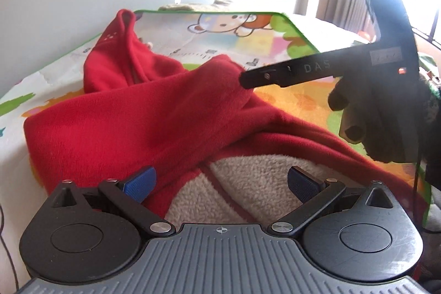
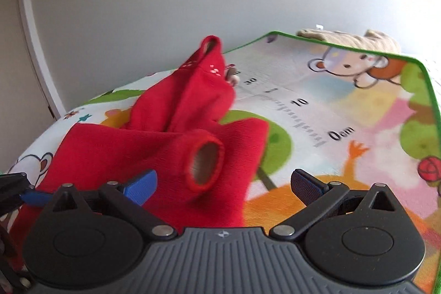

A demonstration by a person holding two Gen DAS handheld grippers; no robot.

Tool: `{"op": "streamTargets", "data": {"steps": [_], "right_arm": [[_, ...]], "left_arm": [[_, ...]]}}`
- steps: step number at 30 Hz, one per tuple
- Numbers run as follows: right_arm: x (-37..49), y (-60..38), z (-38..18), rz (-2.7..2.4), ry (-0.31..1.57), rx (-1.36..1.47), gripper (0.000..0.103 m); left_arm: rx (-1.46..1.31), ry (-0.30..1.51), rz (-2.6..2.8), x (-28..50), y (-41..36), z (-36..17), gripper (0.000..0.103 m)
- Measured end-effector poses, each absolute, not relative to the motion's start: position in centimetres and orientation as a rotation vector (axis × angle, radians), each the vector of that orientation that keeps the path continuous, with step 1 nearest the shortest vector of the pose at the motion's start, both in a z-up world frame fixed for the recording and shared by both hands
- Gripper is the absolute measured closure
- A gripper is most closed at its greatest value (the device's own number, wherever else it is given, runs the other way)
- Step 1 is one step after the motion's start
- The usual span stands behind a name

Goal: Fold clothes

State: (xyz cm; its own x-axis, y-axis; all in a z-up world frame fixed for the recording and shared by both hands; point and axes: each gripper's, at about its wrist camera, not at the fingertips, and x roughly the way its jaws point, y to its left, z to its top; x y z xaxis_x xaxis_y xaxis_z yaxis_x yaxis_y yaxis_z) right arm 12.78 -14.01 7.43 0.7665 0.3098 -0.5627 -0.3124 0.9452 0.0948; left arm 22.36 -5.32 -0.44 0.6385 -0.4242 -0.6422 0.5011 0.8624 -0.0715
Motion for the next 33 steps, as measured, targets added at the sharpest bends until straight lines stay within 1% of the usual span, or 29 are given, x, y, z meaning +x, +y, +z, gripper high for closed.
{"op": "streamTargets", "data": {"steps": [3, 8, 12, 15, 20, 23, 26, 29, 31, 33], "right_arm": [[13.2, -12.9, 6.8, 0.238, 0.599, -0.151, 0.0], [14.3, -12.5, 5.4, 0.151, 0.643, -0.226, 0.0], [13.9, -13.3, 4.6, 0.141, 0.646, -0.205, 0.0], [13.8, -13.4, 4.7, 0.141, 0.642, -0.194, 0.0], [12.2, -13.5, 7.4, 0.199, 0.569, -0.129, 0.0], [12.7, -12.8, 8.1, 0.216, 0.567, -0.127, 0.0], [14.2, -11.5, 7.0, 0.171, 0.605, -0.195, 0.0], [15.7, -11.1, 4.6, 0.098, 0.662, -0.256, 0.0], [15.7, -11.5, 4.2, 0.098, 0.662, -0.223, 0.0], [15.4, -11.1, 4.0, 0.089, 0.646, -0.249, 0.0]], "left_arm": [[0.09, 0.698, -0.535, 22.5, -4.8, -0.5, 0.0], [0.05, 0.699, -0.548, 23.3, -3.9, -0.9, 0.0], [0.02, 0.747, -0.539, 24.2, -3.7, -1.5, 0.0], [0.052, 0.749, -0.537, 24.0, -3.9, -1.8, 0.0], [0.095, 0.742, -0.54, 23.7, -4.1, -2.5, 0.0], [0.103, 0.741, -0.526, 23.7, -4.4, -2.6, 0.0], [0.094, 0.748, -0.519, 23.8, -4.4, -2.4, 0.0], [0.078, 0.757, -0.525, 23.9, -4.2, -2.3, 0.0], [0.076, 0.758, -0.528, 23.9, -4.0, -2.3, 0.0], [0.081, 0.757, -0.528, 23.9, -4.0, -2.4, 0.0]]}}
